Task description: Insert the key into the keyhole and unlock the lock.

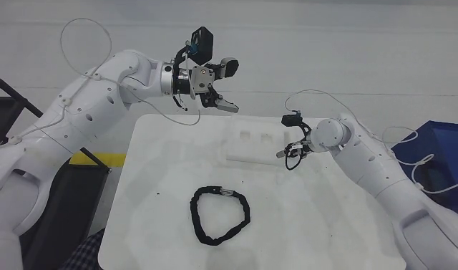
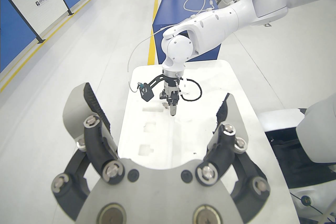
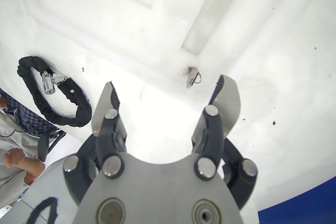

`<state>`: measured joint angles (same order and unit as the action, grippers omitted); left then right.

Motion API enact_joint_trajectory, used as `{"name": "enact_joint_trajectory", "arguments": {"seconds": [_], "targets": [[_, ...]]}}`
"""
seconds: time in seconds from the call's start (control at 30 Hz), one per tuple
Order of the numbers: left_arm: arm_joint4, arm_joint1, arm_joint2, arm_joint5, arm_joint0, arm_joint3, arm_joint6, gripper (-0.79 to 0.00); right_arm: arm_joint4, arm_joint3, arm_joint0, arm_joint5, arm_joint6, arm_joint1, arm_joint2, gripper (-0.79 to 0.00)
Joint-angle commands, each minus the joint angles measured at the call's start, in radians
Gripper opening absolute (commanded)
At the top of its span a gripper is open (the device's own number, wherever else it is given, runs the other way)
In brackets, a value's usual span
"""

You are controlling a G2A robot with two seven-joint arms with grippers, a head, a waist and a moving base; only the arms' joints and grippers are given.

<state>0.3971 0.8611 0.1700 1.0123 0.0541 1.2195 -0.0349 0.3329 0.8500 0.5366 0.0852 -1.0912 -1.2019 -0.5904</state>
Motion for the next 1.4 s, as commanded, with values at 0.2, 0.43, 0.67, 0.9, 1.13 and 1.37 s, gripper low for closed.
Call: {"name": "enact_joint_trajectory", "arguments": {"seconds": [0.2,0.43,0.67,0.9,1.13,1.37], "targets": [[0.0,0.0,0.0,0.0,0.0,0.0,0.0,0.0,0.028,-0.039,-0.006,-0.012,0.022,-0.014,0.001,-0.456],[0.0,0.0,0.0,0.0,0.0,0.0,0.0,0.0,0.045,-0.076,-0.01,-0.018,0.036,-0.032,0.009,-0.489],[0.0,0.0,0.0,0.0,0.0,0.0,0.0,0.0,0.037,-0.124,-0.015,-0.035,0.056,-0.053,0.009,-0.563],[0.0,0.0,0.0,0.0,0.0,0.0,0.0,0.0,0.033,-0.174,-0.021,-0.032,0.069,-0.073,0.01,-0.711],[0.0,0.0,0.0,0.0,0.0,0.0,0.0,0.0,0.038,-0.21,-0.029,-0.033,0.075,-0.092,0.012,-0.785],[0.0,0.0,0.0,0.0,0.0,0.0,0.0,0.0,0.065,-0.215,-0.042,-0.046,0.075,-0.101,0.01,-0.785]]}}
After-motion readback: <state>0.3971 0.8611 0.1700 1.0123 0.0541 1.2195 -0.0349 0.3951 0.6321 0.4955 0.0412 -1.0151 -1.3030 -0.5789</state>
